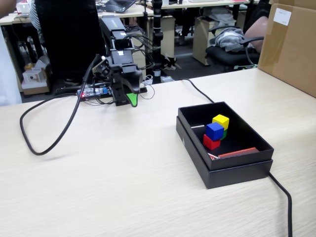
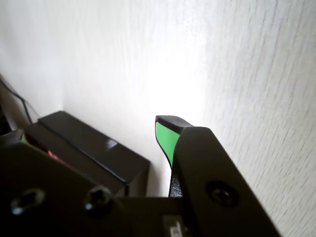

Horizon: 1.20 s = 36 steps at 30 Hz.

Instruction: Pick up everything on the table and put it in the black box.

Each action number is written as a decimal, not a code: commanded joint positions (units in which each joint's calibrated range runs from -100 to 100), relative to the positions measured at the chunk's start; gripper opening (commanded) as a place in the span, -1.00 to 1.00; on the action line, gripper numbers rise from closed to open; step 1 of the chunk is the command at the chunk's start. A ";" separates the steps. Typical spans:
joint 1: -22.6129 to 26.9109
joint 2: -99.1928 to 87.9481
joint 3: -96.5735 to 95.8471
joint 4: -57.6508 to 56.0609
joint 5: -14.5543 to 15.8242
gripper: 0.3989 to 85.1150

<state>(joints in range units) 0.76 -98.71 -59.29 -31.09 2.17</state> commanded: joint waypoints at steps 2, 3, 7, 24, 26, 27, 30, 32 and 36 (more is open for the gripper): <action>-0.44 -1.29 -4.90 11.95 -0.39 0.20; -0.68 -1.29 -9.43 17.91 -1.12 0.19; -0.20 -1.29 -18.23 27.16 -1.66 0.16; -0.20 0.31 -37.81 38.99 -2.20 0.22; -0.63 0.89 -37.90 38.82 -2.15 0.22; -0.83 0.89 -37.99 38.65 -2.15 0.22; -0.78 0.77 -38.08 36.31 -2.20 0.20; -0.83 0.77 -38.08 35.54 -2.25 0.19; -0.98 0.54 -38.08 35.02 -2.20 0.18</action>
<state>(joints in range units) -0.02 -98.83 -96.62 6.23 0.02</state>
